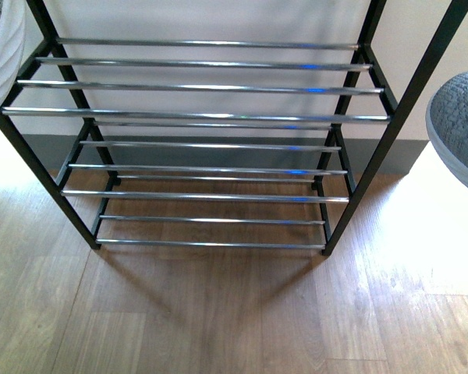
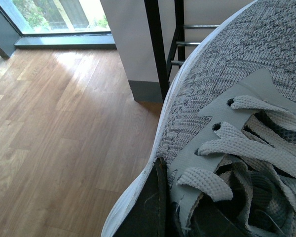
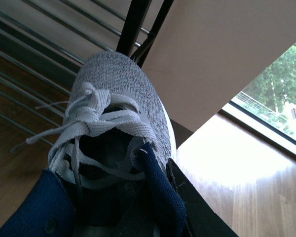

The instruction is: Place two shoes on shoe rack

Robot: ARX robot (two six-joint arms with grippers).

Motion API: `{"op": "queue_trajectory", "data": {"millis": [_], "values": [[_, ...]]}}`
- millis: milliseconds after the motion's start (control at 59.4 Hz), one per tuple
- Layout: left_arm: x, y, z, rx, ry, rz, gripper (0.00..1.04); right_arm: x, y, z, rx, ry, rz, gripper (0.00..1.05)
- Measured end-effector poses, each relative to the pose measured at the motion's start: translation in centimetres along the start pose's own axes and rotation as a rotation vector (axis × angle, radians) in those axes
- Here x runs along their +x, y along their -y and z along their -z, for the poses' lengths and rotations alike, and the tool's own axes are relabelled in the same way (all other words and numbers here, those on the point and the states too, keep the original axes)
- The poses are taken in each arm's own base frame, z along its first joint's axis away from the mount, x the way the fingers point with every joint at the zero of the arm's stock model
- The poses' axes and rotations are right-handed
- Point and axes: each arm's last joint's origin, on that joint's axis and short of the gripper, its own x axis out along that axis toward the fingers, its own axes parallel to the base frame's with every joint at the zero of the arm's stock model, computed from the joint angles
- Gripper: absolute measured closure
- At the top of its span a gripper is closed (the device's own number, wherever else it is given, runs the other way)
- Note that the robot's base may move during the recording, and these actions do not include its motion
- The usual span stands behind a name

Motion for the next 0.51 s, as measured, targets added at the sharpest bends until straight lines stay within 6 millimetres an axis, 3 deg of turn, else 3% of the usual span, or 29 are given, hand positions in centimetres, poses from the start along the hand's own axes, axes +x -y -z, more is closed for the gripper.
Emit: {"op": "queue_trajectory", "data": {"millis": [505], "values": [[0.0, 0.0, 0.0, 0.001, 0.0, 0.0, 1.04, 0.0, 0.0, 0.0, 0.0, 0.0, 0.0, 1.04]]}}
